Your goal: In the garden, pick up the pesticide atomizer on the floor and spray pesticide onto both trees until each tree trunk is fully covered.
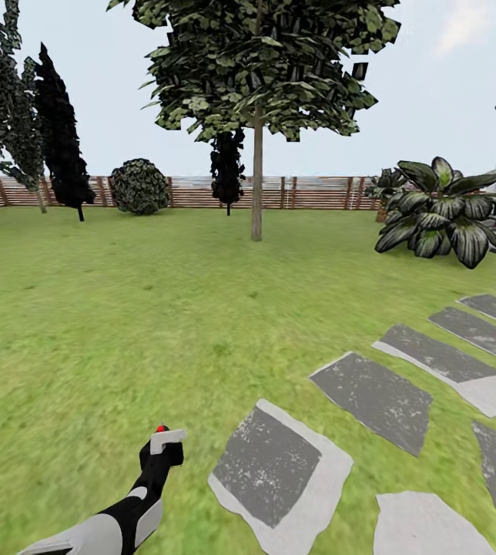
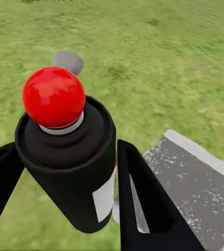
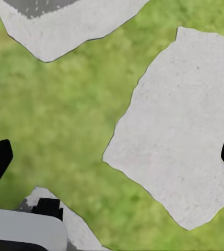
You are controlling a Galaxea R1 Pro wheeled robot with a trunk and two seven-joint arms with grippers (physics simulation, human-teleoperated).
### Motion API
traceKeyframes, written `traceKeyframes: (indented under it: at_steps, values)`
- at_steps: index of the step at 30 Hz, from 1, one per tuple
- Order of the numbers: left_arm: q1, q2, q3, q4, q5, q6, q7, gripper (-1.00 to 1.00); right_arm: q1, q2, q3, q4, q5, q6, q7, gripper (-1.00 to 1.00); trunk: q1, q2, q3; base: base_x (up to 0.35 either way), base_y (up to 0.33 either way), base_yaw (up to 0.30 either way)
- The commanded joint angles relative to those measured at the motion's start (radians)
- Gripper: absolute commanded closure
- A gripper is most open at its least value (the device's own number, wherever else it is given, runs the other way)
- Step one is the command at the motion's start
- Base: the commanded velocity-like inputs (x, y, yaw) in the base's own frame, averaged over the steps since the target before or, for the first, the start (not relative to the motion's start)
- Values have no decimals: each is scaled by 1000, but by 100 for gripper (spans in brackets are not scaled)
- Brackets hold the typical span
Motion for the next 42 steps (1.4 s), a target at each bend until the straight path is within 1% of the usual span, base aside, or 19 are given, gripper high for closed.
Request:
traceKeyframes:
  at_steps: [1,9,21,31,42]
  values:
    - [0,0,-1,0,0,0,0,100,0,0,0,0,0,0,0,-100,0,0,0,339,0,0]
    - [0,0,-1,0,0,0,0,100,0,-1,-1,-1,-1,0,0,-100,0,0,5,339,0,0]
    - [0,0,-1,0,0,0,0,100,0,-2,-1,-1,-2,0,0,-100,0,0,6,339,20,0]
    - [0,0,-1,0,0,0,0,100,0,-2,-1,-1,-2,0,0,-100,0,0,6,339,114,0]
    - [0,0,-1,0,0,0,0,100,0,-2,-1,-1,-2,0,0,-100,0,0,6,331,178,0]
